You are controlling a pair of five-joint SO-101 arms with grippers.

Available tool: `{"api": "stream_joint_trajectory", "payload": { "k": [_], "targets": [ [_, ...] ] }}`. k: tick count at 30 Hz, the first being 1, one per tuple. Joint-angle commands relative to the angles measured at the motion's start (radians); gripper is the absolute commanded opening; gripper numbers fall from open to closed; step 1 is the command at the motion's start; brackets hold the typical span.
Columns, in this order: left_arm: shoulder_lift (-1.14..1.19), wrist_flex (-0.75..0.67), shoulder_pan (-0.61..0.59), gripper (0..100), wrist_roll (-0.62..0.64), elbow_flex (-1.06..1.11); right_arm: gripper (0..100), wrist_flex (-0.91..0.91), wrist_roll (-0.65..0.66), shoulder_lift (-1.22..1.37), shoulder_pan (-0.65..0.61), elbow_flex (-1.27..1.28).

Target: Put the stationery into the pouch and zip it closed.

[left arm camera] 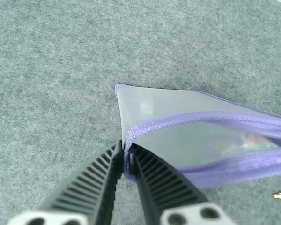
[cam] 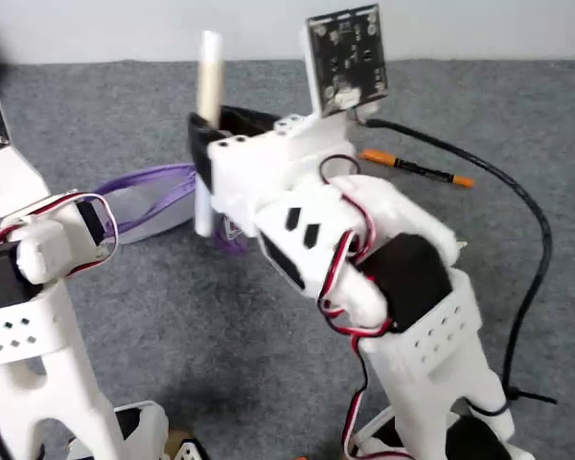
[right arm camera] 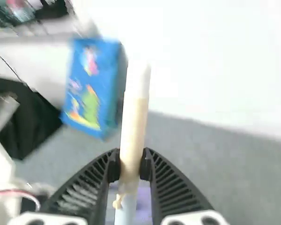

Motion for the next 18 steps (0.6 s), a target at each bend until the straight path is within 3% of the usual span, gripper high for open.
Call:
{"api": "stream_joint_trajectory", "payload": {
  "k": [1,8,14,18],
  "targets": [
    [0.000,0.018,0.003,1,0.011,0.005,0.8,-0.202,0.071,-0.051,-0.018,0.057],
    [0.000,0.018,0.000,1,0.011,0.005,0.8,-0.487,0.123,-0.257,-0.041,0.454],
    [0.000,0.018,0.005,1,0.011,0.005,0.8,-0.951,0.324,-0.367,-0.150,0.830],
    [0.000,0.018,0.005,1,0.011,0.016,0.8,-1.138,0.393,-0.329,-0.196,0.944]
  ]
}}
